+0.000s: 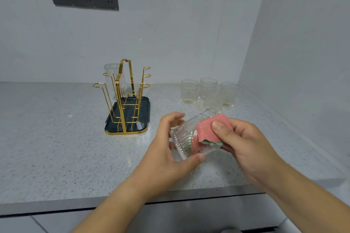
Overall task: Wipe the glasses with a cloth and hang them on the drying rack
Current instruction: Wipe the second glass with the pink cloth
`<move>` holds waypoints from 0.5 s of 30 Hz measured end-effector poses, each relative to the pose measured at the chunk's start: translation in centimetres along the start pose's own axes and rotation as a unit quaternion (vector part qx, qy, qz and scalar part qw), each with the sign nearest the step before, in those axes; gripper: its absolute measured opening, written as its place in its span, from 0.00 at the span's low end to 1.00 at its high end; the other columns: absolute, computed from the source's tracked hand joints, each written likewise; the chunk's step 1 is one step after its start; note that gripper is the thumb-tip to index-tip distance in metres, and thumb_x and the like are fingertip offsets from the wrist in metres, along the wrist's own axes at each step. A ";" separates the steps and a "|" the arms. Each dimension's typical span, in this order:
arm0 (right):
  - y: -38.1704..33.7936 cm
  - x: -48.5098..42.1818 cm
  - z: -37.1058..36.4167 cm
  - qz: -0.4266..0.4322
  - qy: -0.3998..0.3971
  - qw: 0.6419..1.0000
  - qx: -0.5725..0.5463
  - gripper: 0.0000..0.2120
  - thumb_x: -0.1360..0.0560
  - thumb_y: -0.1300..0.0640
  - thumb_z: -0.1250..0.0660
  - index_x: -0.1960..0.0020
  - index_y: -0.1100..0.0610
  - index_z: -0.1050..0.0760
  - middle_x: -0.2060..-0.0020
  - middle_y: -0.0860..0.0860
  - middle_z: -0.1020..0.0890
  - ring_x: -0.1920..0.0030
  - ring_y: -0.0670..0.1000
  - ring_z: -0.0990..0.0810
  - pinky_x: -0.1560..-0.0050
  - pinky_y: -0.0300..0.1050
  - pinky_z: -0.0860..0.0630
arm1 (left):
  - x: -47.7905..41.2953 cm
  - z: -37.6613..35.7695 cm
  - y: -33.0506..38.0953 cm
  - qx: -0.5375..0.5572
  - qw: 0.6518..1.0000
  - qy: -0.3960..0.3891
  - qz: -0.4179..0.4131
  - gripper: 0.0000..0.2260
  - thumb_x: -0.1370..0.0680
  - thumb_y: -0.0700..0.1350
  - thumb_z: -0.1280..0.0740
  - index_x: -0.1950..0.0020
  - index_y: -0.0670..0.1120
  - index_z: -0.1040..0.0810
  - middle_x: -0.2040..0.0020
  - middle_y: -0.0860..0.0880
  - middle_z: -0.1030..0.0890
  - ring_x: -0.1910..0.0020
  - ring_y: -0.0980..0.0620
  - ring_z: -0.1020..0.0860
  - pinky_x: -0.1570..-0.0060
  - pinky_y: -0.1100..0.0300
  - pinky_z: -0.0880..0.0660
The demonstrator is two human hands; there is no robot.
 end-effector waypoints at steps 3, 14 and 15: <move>0.1 0.2 -0.1 0.009 -0.004 1.000 0.021 0.14 0.25 0.50 0.34 0.51 0.57 0.14 0.53 0.57 0.11 0.50 0.55 0.12 0.44 0.44 0.18 | 0.0 -0.8 0.3 0.283 0.935 -0.074 0.198 0.29 0.25 0.58 0.25 0.28 0.49 0.29 0.42 0.43 0.16 0.52 0.44 0.14 0.53 0.48 0.15; 0.4 0.4 -0.2 -0.003 0.007 1.000 0.006 0.13 0.25 0.52 0.34 0.51 0.57 0.13 0.54 0.56 0.11 0.51 0.53 0.12 0.48 0.40 0.18 | 0.2 0.5 -0.2 -0.168 0.969 0.022 -0.178 0.27 0.27 0.53 0.24 0.31 0.57 0.31 0.35 0.60 0.28 0.34 0.59 0.25 0.34 0.64 0.26; 0.3 0.3 -0.3 -0.005 0.010 1.000 -0.004 0.13 0.25 0.52 0.34 0.52 0.57 0.13 0.54 0.56 0.11 0.52 0.52 0.12 0.49 0.40 0.18 | 0.2 0.4 -0.1 -0.167 0.971 0.023 -0.170 0.28 0.27 0.54 0.23 0.31 0.58 0.32 0.34 0.61 0.29 0.33 0.60 0.26 0.33 0.64 0.27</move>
Point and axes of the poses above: each hand's wrist, its own x-axis away from the middle knuckle, its own z-axis out of the back of the hand, y = z × x, the point moved 2 cm from there along -x, towards the middle knuckle
